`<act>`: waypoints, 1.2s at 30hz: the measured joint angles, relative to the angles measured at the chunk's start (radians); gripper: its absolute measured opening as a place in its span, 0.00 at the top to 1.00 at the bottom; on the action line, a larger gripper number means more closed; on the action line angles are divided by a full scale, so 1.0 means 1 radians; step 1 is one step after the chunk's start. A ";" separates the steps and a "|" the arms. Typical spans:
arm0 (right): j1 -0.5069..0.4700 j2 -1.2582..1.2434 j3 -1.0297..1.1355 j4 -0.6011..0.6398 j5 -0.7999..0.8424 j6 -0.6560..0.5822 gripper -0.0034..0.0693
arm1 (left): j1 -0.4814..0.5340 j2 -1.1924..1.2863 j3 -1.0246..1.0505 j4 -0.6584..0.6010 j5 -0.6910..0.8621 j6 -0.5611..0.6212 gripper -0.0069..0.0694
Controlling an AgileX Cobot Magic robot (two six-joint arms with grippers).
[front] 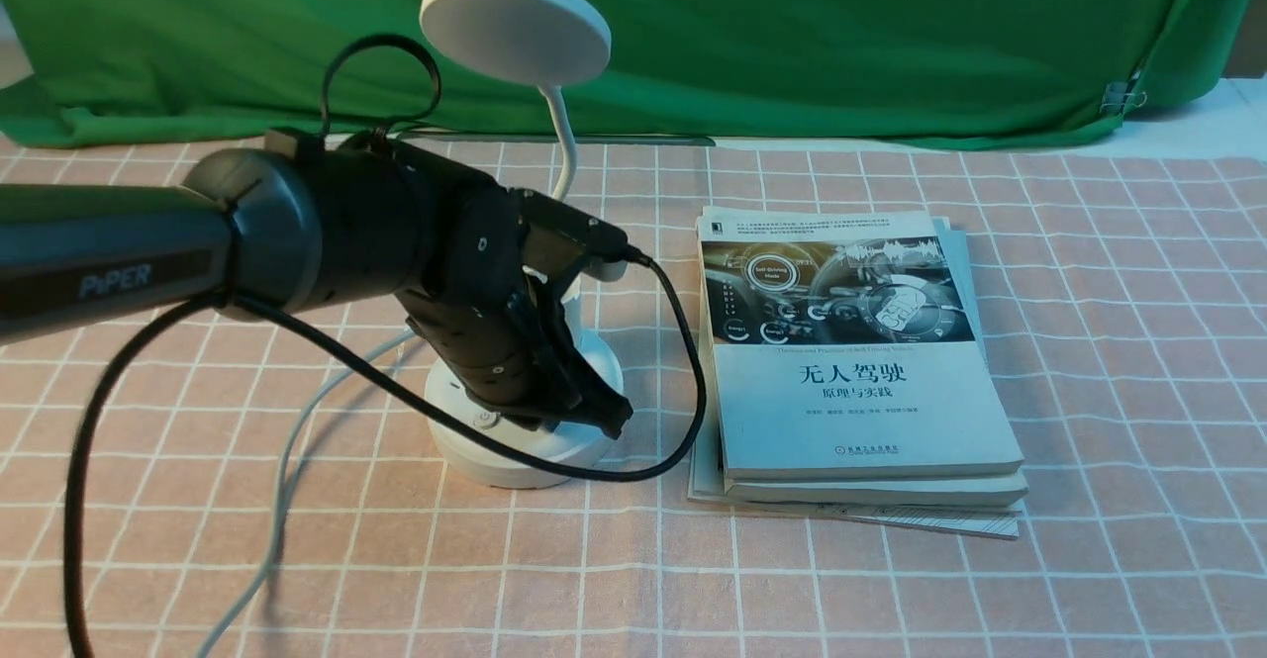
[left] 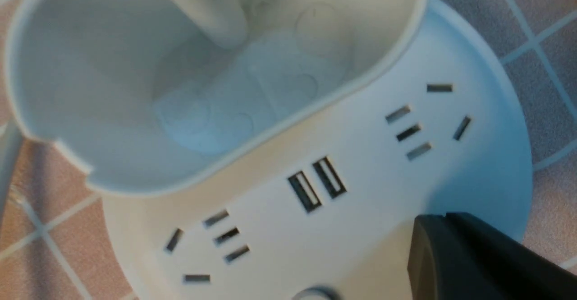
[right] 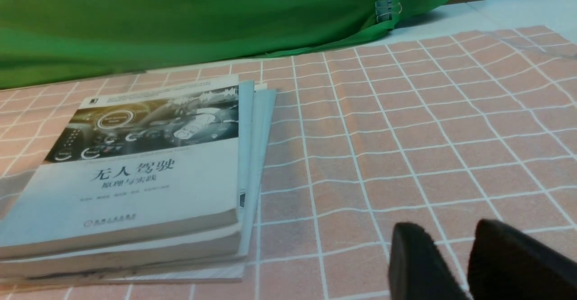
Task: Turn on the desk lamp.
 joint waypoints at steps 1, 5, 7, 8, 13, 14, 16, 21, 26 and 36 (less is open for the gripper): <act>0.000 0.000 0.000 0.000 0.000 0.000 0.62 | 0.000 0.002 -0.002 0.001 0.001 0.000 0.88; 0.000 0.000 0.000 0.000 0.000 0.000 0.62 | 0.000 0.012 -0.009 0.003 0.011 0.000 0.88; 0.000 0.000 0.000 0.000 0.000 0.000 0.62 | 0.000 0.018 -0.014 0.003 0.014 0.000 0.88; 0.000 0.000 0.000 0.000 0.000 0.000 0.62 | 0.000 0.023 -0.016 0.003 0.014 -0.002 0.88; 0.000 0.000 0.000 0.000 0.000 0.000 0.62 | 0.000 0.045 -0.026 0.003 0.030 -0.002 0.88; 0.000 0.000 0.000 0.000 0.000 0.000 0.62 | 0.000 0.047 -0.028 0.002 0.033 -0.002 0.88; 0.000 0.000 0.000 0.000 0.000 0.000 0.62 | 0.000 0.047 -0.029 -0.003 0.035 -0.002 0.88; 0.000 0.000 0.000 0.000 0.000 0.000 0.62 | 0.000 0.017 -0.025 -0.011 0.028 -0.002 0.88; 0.000 0.000 0.000 0.000 0.000 0.000 0.62 | 0.000 -0.089 0.005 -0.020 0.085 -0.027 0.88; 0.000 0.000 0.000 0.000 0.000 0.000 0.62 | 0.000 -0.614 0.244 -0.030 0.068 -0.138 0.88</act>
